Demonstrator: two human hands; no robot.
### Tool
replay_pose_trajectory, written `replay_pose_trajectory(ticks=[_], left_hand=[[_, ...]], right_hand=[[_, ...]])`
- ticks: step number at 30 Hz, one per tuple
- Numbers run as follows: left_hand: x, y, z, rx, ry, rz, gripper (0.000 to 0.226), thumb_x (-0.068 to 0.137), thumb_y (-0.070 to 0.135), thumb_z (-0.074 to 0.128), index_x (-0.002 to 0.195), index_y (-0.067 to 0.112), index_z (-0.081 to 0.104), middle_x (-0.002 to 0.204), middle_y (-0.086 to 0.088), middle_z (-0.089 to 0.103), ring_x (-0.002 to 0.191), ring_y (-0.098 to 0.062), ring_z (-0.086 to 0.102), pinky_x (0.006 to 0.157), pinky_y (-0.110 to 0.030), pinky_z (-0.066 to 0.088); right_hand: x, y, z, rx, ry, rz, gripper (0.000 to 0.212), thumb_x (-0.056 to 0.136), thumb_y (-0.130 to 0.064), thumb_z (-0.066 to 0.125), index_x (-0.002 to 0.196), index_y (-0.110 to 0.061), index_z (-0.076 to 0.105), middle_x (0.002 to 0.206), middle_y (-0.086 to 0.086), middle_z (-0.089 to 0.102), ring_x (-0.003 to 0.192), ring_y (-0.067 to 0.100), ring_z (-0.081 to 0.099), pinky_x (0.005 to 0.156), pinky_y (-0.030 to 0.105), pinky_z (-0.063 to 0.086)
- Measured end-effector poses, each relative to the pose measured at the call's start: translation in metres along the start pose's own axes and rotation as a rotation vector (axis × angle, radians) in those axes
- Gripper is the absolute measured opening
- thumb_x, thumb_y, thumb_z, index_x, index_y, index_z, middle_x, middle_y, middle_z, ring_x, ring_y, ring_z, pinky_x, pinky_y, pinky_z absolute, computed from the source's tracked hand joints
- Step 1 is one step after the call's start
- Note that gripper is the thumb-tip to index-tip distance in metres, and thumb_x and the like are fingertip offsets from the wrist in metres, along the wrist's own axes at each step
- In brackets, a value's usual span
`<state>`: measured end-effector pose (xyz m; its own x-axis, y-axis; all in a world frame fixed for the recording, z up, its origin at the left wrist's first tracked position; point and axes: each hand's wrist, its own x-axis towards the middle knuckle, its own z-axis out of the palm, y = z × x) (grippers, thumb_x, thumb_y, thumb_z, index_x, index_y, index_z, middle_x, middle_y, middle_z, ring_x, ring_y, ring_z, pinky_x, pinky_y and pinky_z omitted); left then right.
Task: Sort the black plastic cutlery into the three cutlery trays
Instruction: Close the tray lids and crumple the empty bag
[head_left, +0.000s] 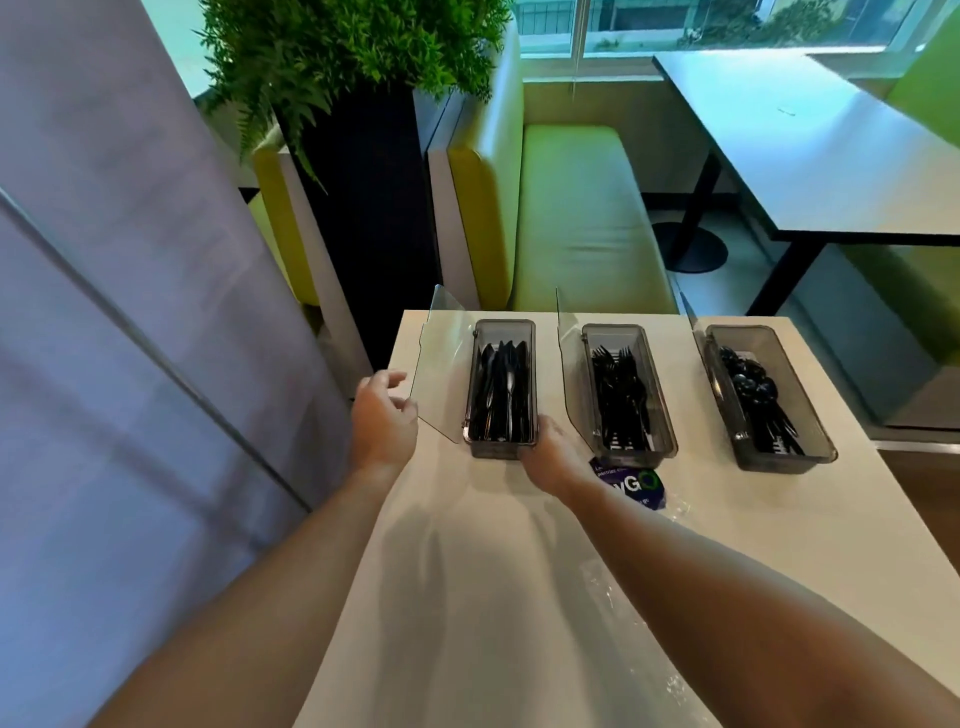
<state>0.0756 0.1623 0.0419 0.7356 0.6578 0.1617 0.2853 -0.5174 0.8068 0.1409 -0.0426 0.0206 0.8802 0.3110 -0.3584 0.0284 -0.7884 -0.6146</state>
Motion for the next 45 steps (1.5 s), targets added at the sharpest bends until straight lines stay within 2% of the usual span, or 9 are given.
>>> replay_pose_trajectory(ticks=[5,8,12,19,25,28,32,37,45], left_hand=[[0.004,-0.013,0.007,-0.181,-0.111,-0.086,0.025,0.093,0.003,0.064,0.116,0.011,0.066,0.097,-0.004,0.070,0.086,-0.027,0.070,0.068,-0.037,0.061],[0.001,-0.007,0.014,-0.296,-0.186,-0.047,0.021,0.092,0.005,0.068,0.111,0.014,0.069,0.093,-0.002,0.072,0.079,-0.023,0.070,0.060,-0.034,0.061],[-0.002,0.003,0.033,-0.311,-0.294,-0.011,0.014,0.088,0.016,0.076,0.100,0.022,0.072,0.087,0.007,0.075,0.076,-0.008,0.072,0.069,-0.029,0.059],[-0.007,0.007,0.064,0.104,-0.454,0.365,0.037,0.083,0.025,0.081,0.118,0.017,0.072,0.113,0.005,0.068,0.105,-0.014,0.064,0.094,-0.033,0.054],[-0.015,0.003,0.082,0.384,-0.441,0.526,0.035,0.086,0.027,0.078,0.120,0.020,0.072,0.119,0.006,0.067,0.110,-0.018,0.058,0.089,-0.035,0.055],[-0.021,0.002,0.088,0.470,-0.429,0.556,0.034,0.083,0.023,0.080,0.116,0.018,0.073,0.116,0.004,0.068,0.107,-0.021,0.059,0.090,-0.036,0.054],[-0.026,0.006,0.094,0.520,-0.428,0.547,0.036,0.085,0.023,0.077,0.120,0.016,0.072,0.120,0.002,0.068,0.112,-0.022,0.058,0.094,-0.037,0.052],[-0.024,0.017,0.095,0.464,-0.500,0.423,0.034,0.088,0.036,0.072,0.118,0.020,0.071,0.120,0.006,0.065,0.116,-0.019,0.054,0.099,-0.038,0.047],[-0.043,0.053,0.108,-0.019,-0.604,0.184,0.051,0.084,0.039,0.079,0.129,0.021,0.063,0.115,0.011,0.065,0.106,-0.006,0.062,0.085,-0.035,0.060]], right_hand=[[0.011,0.008,0.004,0.030,0.036,0.018,0.046,0.101,-0.017,0.052,0.146,-0.014,0.042,0.141,0.011,0.056,0.129,0.030,0.052,0.097,0.033,0.040],[0.016,0.015,0.005,0.086,0.053,0.022,0.048,0.100,-0.023,0.058,0.145,-0.019,0.044,0.133,0.008,0.062,0.120,0.029,0.058,0.089,0.031,0.042],[0.023,0.026,0.008,0.145,0.053,-0.003,0.051,0.097,-0.029,0.063,0.146,-0.026,0.045,0.122,-0.001,0.067,0.108,0.023,0.062,0.086,0.032,0.048],[0.022,0.033,0.012,0.256,0.087,-0.049,0.049,0.098,-0.019,0.062,0.145,-0.023,0.047,0.109,-0.006,0.063,0.099,0.013,0.058,0.085,0.027,0.041],[0.023,0.039,0.011,0.321,0.034,-0.070,0.053,0.097,-0.010,0.061,0.145,-0.025,0.048,0.112,-0.006,0.065,0.106,0.015,0.062,0.093,0.032,0.050],[0.021,0.043,0.007,0.419,-0.041,-0.041,0.053,0.097,-0.003,0.059,0.143,-0.026,0.049,0.108,-0.013,0.061,0.090,0.008,0.061,0.075,0.026,0.052],[0.019,0.052,0.008,0.505,-0.160,0.029,0.058,0.096,-0.002,0.058,0.148,-0.024,0.045,0.120,-0.008,0.062,0.081,0.013,0.061,0.061,0.026,0.048],[0.007,0.069,-0.010,0.451,-0.302,0.103,0.037,0.100,-0.010,0.059,0.136,-0.012,0.053,0.105,0.004,0.068,0.079,0.017,0.067,0.063,0.028,0.053],[-0.009,0.118,-0.076,0.331,-0.339,0.305,0.023,0.095,-0.013,0.067,0.109,0.005,0.066,0.084,0.019,0.070,0.058,0.019,0.064,0.048,0.026,0.049]])
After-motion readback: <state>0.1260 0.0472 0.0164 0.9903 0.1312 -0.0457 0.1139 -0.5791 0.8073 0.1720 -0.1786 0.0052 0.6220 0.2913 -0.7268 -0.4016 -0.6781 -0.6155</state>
